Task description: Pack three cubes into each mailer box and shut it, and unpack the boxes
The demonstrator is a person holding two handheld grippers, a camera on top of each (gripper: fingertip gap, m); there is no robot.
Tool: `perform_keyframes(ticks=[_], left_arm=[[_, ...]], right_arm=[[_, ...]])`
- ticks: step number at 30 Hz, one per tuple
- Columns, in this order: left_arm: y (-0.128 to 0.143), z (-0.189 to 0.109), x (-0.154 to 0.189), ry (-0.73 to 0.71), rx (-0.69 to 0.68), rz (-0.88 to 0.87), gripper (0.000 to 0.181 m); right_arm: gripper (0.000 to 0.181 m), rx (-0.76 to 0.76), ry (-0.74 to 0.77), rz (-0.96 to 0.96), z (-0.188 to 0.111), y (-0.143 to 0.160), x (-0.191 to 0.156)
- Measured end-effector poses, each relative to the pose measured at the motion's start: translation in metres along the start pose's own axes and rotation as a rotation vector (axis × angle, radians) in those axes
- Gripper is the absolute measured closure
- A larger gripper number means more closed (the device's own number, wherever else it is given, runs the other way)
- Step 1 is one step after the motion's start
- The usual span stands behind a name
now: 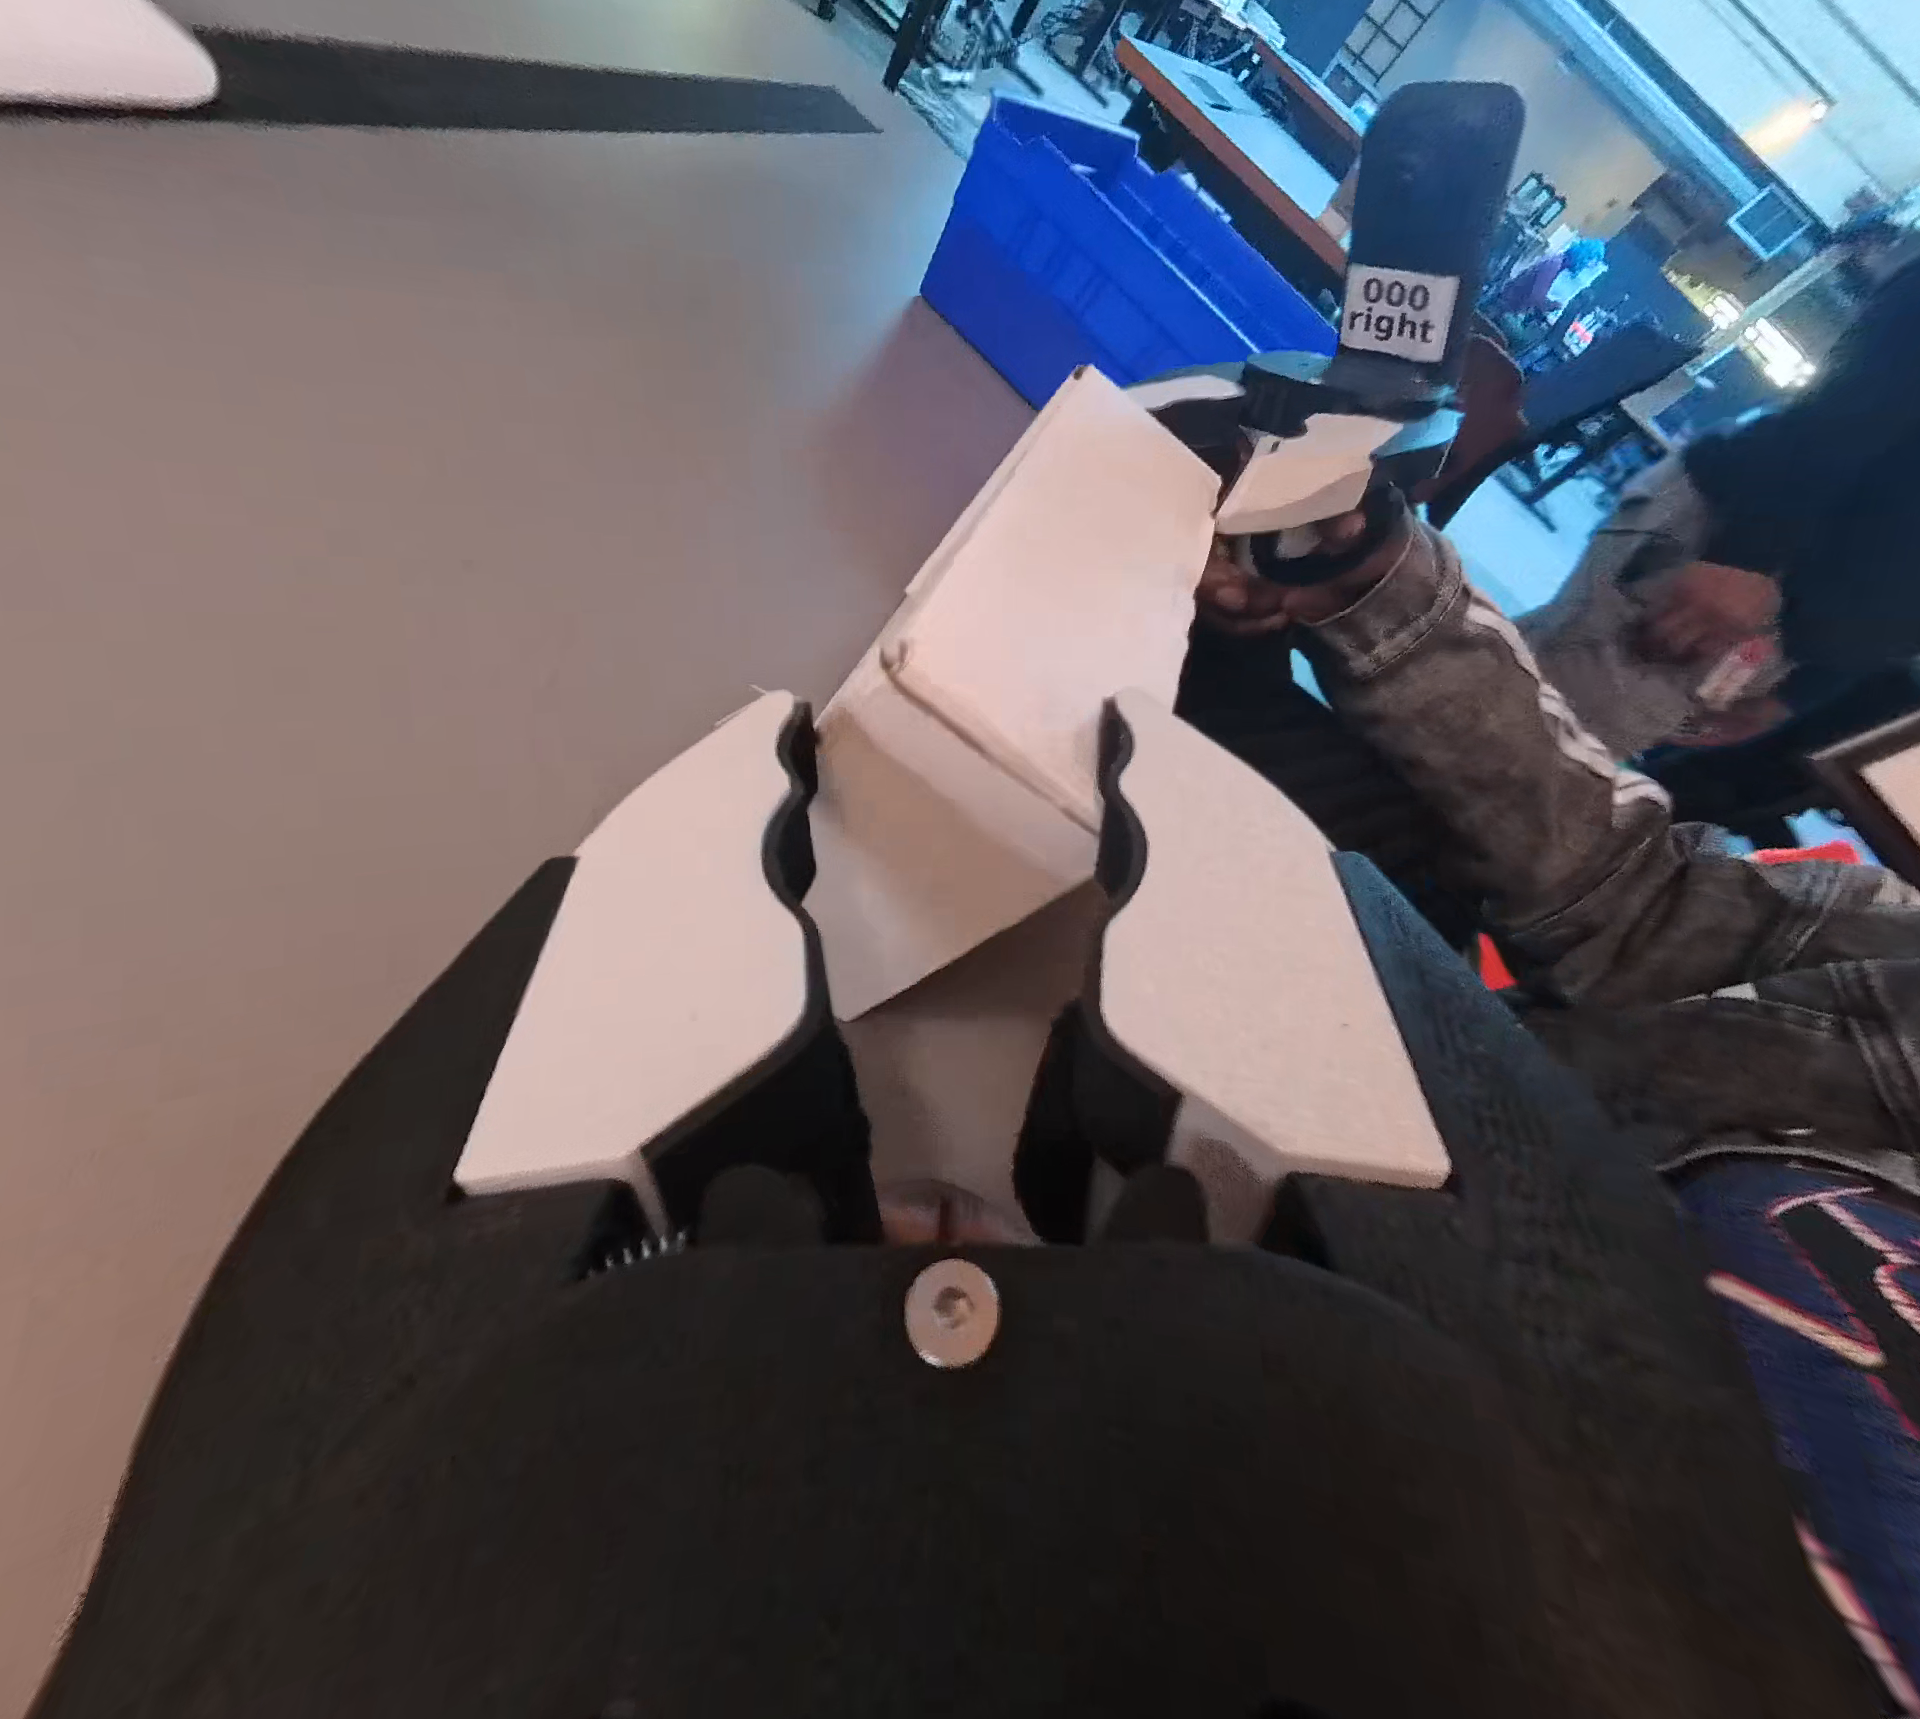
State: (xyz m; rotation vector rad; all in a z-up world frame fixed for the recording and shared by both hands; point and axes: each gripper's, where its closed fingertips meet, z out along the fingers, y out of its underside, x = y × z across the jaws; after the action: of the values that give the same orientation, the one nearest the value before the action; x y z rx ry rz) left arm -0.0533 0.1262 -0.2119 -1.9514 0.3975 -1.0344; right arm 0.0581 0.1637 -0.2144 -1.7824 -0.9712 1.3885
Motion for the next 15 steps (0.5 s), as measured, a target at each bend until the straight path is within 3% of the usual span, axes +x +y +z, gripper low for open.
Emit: perform_keyframes(ticks=[6,8,12,15], left_arm=[[-0.003,0.003,0.015,-0.039,0.006,0.223,0.139],[-0.001,0.002,0.015,-0.064,-0.011,0.252,0.138],[0.001,-0.005,0.007,-0.173,-0.053,0.271,0.113],[0.014,-0.01,0.015,-0.136,-0.14,0.236,0.111]], right_arm=[[0.139,0.018,0.102,-0.414,-0.002,-0.005,-0.013],[0.14,-0.033,0.1,-0.444,-0.003,0.001,-0.013],[0.142,-0.073,0.043,-0.427,-0.006,0.008,-0.019],[0.145,-0.149,-0.029,-0.414,-0.01,0.02,-0.029]])
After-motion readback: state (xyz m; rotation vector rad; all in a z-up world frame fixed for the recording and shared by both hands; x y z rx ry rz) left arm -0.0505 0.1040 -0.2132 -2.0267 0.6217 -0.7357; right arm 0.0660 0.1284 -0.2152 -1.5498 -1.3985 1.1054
